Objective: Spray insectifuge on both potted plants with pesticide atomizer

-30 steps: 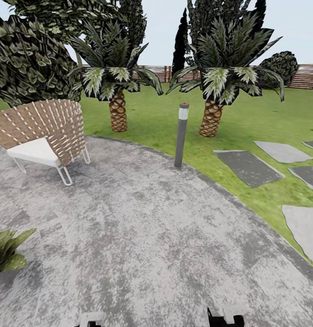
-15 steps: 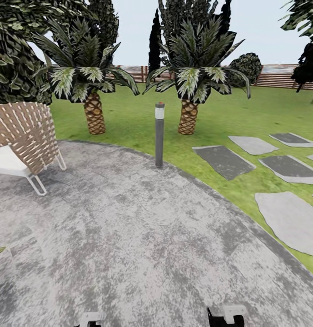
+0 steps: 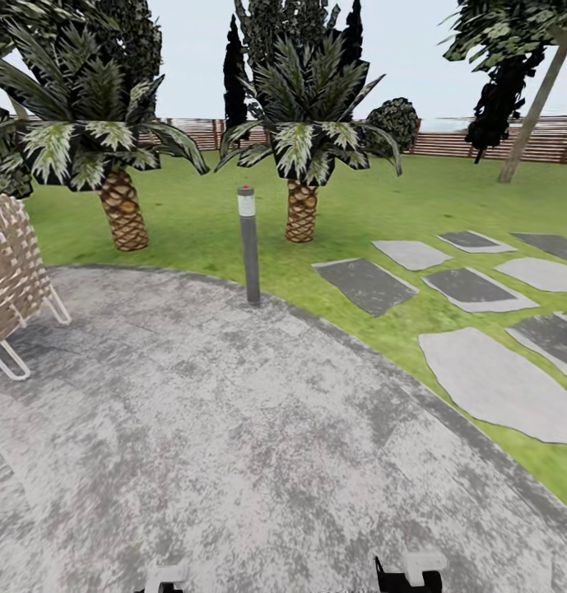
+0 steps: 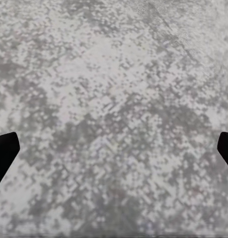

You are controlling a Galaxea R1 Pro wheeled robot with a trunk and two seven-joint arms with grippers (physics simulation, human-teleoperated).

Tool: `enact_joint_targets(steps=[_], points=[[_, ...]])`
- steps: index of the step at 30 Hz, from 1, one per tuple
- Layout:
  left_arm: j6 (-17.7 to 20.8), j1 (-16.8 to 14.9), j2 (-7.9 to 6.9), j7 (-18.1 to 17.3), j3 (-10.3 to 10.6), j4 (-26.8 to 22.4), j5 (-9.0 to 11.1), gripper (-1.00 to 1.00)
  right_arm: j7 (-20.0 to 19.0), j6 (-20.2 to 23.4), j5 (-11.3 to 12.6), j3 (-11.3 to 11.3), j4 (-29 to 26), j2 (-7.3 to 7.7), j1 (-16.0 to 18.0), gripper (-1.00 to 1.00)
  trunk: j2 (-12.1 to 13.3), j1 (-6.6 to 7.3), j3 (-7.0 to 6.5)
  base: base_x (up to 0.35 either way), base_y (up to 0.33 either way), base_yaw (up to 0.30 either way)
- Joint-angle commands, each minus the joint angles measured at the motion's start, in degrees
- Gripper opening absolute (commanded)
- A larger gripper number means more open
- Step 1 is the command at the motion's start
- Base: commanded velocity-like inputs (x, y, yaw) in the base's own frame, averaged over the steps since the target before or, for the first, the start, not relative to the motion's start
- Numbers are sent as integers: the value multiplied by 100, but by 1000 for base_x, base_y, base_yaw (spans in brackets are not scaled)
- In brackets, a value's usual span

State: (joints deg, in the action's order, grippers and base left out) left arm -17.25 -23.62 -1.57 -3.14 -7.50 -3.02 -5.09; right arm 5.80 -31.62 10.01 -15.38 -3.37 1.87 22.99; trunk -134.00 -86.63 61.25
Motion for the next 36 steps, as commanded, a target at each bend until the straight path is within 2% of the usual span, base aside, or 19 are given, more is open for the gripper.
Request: enact_joint_targets(steps=[1,36], points=[[-18,-2,-1,-20,-50,3,-53,-100,17,-13,46,-52,3,2,3,100,-2,1,4,0,0,-300],[-19,-2,-1,-20,-57,3,-53,-100,-22,-5,45,-58,11,7,3,100,-2,1,4,0,0,-300]])
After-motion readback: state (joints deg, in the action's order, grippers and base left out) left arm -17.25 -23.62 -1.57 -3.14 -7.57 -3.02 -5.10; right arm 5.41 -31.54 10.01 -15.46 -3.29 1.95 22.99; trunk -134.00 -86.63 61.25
